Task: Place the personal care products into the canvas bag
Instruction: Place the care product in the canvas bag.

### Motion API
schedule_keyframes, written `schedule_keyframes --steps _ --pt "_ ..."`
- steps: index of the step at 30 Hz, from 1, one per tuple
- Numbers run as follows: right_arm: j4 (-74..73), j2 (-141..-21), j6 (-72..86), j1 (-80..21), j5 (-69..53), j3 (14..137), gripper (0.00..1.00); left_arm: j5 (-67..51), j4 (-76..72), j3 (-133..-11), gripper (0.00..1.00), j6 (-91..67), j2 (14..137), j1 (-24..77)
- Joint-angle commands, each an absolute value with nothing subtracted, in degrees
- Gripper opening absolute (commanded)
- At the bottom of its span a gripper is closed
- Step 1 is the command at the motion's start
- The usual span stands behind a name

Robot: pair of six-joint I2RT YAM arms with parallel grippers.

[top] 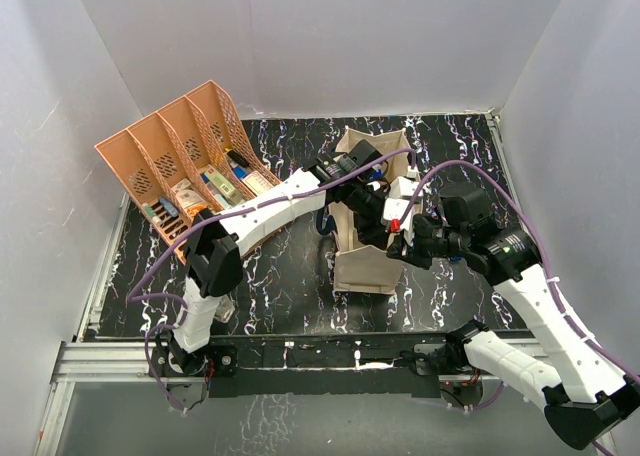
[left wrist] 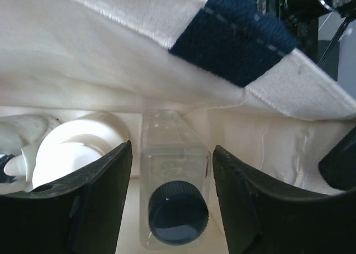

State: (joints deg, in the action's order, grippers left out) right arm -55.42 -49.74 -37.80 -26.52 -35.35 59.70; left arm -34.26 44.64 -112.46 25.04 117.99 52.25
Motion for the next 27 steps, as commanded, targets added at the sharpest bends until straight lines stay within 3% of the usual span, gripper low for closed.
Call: schedule_keyframes --steps 1,5,17,27 --pt "-53.4 -48.6 -38.0 -26.8 -36.4 59.5 0.08 -38.7 43.1 -113.9 0.61 24.3 114.3 53.0" --pt "-53.4 -48.5 -38.4 -26.8 -35.9 59.1 0.08 -39.3 43.5 -114.4 0.71 25.0 113.7 53.0" --pt "-54.1 -47.6 -40.4 -26.8 -35.9 58.5 0.15 -41.0 44.5 -114.8 0.87 26.4 110.4 53.0" --pt "-53.1 -48.2 -41.8 -26.8 -35.7 58.4 0.25 -36.5 44.4 -115.8 0.92 27.4 108.4 51.4"
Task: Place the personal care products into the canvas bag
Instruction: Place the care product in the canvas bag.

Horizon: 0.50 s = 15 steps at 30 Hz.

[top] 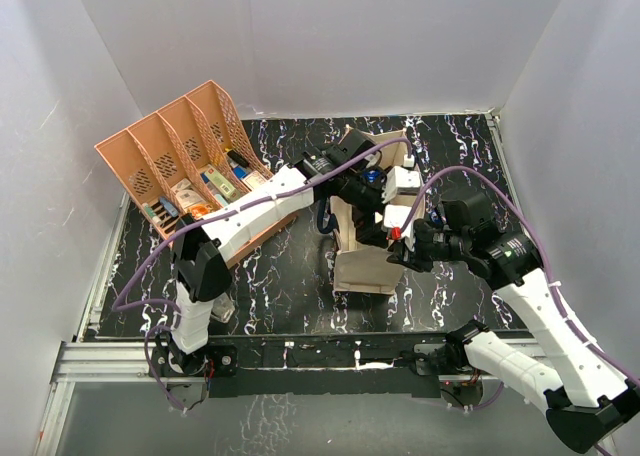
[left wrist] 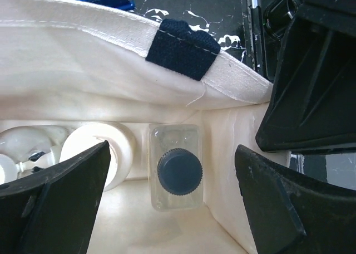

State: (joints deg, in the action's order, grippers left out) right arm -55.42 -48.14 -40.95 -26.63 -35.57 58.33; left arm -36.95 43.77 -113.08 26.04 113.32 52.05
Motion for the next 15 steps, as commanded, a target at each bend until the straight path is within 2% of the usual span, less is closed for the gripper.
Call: schedule_keyframes --steps 1,7,15 --pt "-52.9 -48.3 -41.8 -26.7 -35.7 58.5 0.27 -36.2 44.3 -115.9 0.92 27.5 108.1 51.1" --pt "-51.8 -49.1 -41.4 -26.8 -35.7 58.9 0.32 -33.8 43.6 -117.1 0.92 27.9 107.1 49.2" --pt "-51.3 -49.9 -41.2 -26.8 -35.7 59.7 0.35 -31.7 43.9 -117.5 0.92 28.1 104.8 46.4"
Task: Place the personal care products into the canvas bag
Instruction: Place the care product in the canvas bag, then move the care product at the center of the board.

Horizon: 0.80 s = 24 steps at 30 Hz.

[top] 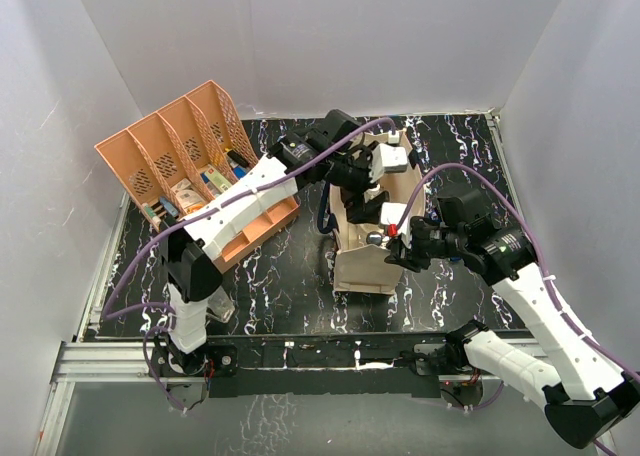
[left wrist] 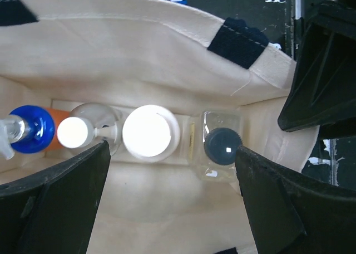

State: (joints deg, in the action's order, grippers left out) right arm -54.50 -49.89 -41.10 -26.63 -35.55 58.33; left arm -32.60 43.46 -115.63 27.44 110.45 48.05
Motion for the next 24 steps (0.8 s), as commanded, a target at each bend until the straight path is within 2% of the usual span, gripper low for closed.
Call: schedule_keyframes --steps 1,6,11,15,19,24 --pt "-51.2 -49.9 -41.1 -26.8 -35.6 59.8 0.35 -31.6 44.1 -117.4 0.92 28.0 104.0 45.9" --pt "-49.6 -50.0 -38.7 -26.7 -34.7 60.2 0.37 -32.5 46.8 -112.8 0.93 29.7 98.1 41.4" --pt "-46.7 -51.1 -33.7 -26.8 -33.8 60.8 0.39 -32.1 52.4 -103.2 0.92 35.4 88.7 36.1" --pt "-45.6 -52.3 -31.8 -26.8 -32.9 61.4 0.45 -30.8 56.9 -95.4 0.92 40.3 81.2 31.9" --pt "-44.3 -53.2 -30.4 -26.8 -31.9 61.5 0.48 -26.3 61.8 -86.1 0.93 45.9 71.0 31.3" --pt "-41.6 -53.7 -28.2 -26.8 -30.2 60.7 0.51 -22.7 70.6 -79.3 0.93 45.0 61.3 31.3"
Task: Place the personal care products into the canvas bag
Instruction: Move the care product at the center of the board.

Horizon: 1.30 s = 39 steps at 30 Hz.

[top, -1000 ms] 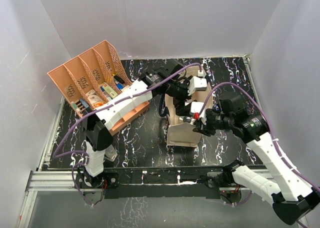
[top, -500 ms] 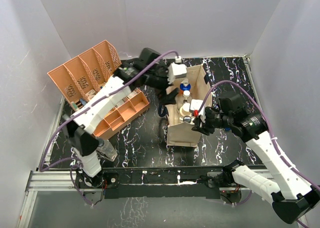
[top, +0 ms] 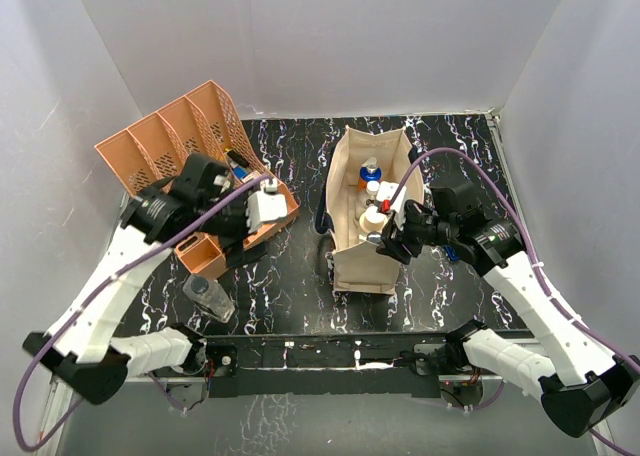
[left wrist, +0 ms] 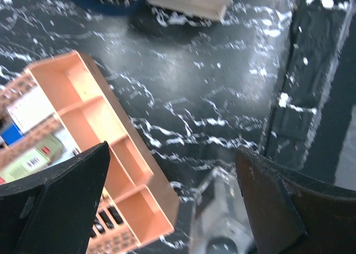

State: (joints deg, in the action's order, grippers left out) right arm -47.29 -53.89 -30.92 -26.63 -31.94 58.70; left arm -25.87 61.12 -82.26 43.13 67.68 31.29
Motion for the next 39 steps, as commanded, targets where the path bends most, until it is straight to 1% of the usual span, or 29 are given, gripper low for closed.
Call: schedule_keyframes --steps 1,6,10,14,21,27,32,36,39 --pt "-41.3 -53.7 -28.1 -26.7 -30.0 60.5 0.51 -22.0 72.7 -78.6 0.94 44.8 59.8 31.1" --pt "-40.4 -53.7 -28.1 -26.8 -29.4 59.7 0.52 -17.3 81.8 -75.1 0.94 44.2 53.0 30.6" --pt "-39.0 -54.0 -27.5 -26.8 -29.5 59.3 0.52 -14.7 82.2 -71.7 0.96 41.2 49.7 30.6" --pt "-38.8 -54.7 -27.2 -26.8 -29.4 60.0 0.52 -10.8 82.3 -67.5 0.96 42.4 50.2 30.6" --pt "-40.2 -52.8 -27.5 -26.7 -28.7 59.4 0.52 -7.9 82.1 -61.9 0.96 46.8 49.7 30.6" --pt "-39.6 -52.5 -27.3 -26.5 -28.9 58.7 0.52 -5.6 81.8 -59.9 0.96 50.6 50.7 30.6" --pt "-38.5 -52.6 -26.9 -26.4 -29.2 58.1 0.52 -4.7 78.7 -58.6 0.96 51.5 52.1 30.6" --pt "-38.5 -52.6 -26.8 -26.4 -29.1 58.4 0.52 -5.4 76.4 -56.3 0.93 52.5 53.3 30.7" --pt "-39.3 -52.7 -27.1 -26.5 -29.0 59.4 0.53 -6.8 76.1 -56.3 0.84 52.2 54.9 30.7"
